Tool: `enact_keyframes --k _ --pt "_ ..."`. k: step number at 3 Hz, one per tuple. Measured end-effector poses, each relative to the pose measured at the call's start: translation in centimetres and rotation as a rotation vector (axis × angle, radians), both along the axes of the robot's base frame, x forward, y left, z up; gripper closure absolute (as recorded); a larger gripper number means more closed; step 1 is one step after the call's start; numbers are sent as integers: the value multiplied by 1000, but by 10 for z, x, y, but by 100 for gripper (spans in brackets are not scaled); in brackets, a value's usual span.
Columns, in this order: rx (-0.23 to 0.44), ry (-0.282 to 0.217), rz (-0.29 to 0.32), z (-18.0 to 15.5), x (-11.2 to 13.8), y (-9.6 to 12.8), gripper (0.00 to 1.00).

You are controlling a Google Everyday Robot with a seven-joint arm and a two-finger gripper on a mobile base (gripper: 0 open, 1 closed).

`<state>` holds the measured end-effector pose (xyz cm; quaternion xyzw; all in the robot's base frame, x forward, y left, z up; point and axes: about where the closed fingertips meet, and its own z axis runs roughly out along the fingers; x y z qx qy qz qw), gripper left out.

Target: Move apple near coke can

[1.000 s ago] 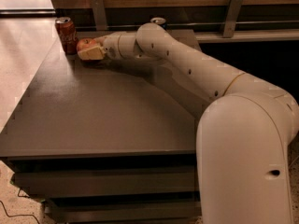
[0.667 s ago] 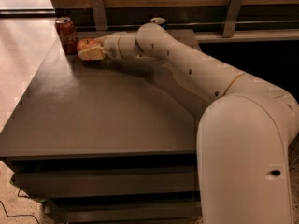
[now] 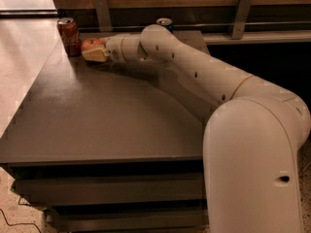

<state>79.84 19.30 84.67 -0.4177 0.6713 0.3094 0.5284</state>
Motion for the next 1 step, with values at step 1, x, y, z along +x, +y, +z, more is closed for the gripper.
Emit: enact_keyframes --k 1 --pt "0 2 5 -1 -1 4 0"
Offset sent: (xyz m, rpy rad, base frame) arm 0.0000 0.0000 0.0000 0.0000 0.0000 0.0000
